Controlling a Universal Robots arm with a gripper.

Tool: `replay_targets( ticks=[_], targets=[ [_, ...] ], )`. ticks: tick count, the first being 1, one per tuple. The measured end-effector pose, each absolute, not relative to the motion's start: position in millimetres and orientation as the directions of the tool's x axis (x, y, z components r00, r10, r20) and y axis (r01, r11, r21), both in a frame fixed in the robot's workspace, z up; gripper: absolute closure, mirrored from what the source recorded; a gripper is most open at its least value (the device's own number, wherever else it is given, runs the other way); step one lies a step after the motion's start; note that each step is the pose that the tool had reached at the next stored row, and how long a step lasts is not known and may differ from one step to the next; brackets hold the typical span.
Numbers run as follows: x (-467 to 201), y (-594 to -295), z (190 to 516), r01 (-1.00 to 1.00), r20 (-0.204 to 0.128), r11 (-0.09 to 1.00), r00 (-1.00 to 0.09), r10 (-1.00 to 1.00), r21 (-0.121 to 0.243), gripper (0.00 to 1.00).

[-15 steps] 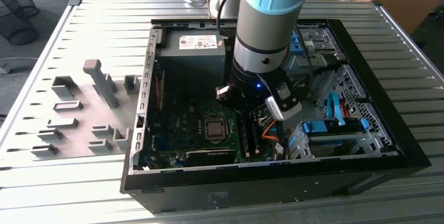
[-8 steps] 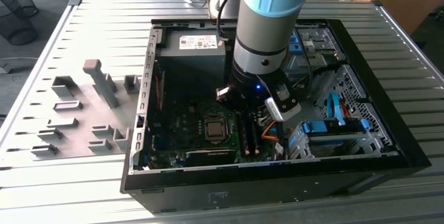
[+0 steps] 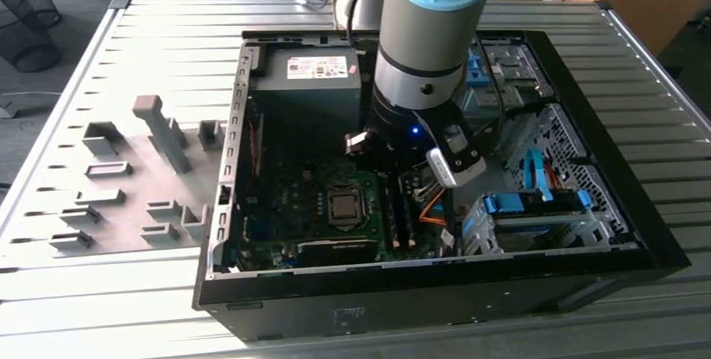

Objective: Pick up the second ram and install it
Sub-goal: 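Press down the second ram until it locks into place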

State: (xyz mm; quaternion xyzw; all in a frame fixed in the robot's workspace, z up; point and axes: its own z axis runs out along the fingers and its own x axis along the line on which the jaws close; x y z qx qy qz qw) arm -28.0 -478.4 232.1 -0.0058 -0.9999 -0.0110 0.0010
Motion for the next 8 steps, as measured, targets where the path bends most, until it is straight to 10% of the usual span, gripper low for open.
replay_targets(
  ticks=[8],
  targets=[
    [-28.9, -478.4, 232.8, 0.012, 0.002, 1.000, -1.000, 0.012, 0.022, 0.89]
  ],
)
